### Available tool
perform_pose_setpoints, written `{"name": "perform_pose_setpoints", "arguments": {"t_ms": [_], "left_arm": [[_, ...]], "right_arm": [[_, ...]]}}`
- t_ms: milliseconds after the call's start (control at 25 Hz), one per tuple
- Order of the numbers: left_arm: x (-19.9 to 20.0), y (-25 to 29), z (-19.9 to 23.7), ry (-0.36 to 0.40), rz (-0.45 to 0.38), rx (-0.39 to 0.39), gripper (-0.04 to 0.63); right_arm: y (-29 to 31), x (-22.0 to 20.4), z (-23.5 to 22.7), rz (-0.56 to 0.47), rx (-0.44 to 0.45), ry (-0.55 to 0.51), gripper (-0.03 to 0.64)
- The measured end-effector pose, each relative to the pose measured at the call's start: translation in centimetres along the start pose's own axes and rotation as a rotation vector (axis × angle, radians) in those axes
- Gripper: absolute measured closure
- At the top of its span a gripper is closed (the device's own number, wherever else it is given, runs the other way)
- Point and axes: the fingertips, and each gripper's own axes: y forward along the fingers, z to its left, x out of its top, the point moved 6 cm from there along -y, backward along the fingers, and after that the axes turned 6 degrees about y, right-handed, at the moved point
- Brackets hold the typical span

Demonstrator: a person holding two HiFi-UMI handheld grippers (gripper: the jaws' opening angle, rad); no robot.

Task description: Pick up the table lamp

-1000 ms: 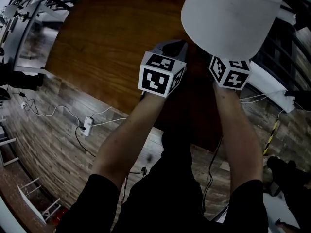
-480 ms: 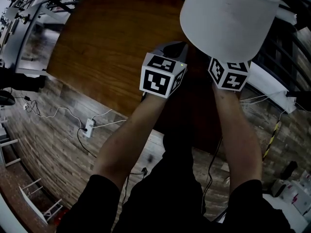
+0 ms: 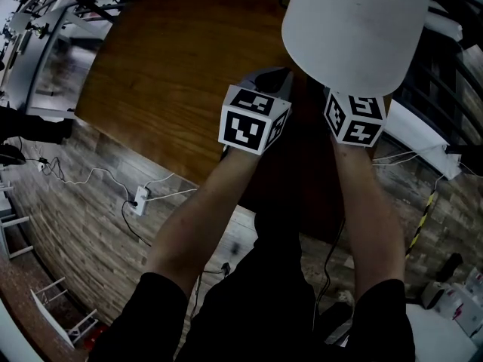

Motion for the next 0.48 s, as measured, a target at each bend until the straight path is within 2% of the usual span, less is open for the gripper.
{"name": "perform_pose_setpoints", "arguments": {"t_ms": [200,480], "left_arm": [[0.2,0.3,0.2,-0.002,0.003,0.002,0.589],[0.3,-1.0,1.3,-0.002,0.001,0.013,0.589]], "right_arm": [[0.1,0.2,-0.2,0.009,0.008,-0.033,0.489],[0.2,0.1,0.0,0.032,0.007,-0.007,0.489]]}}
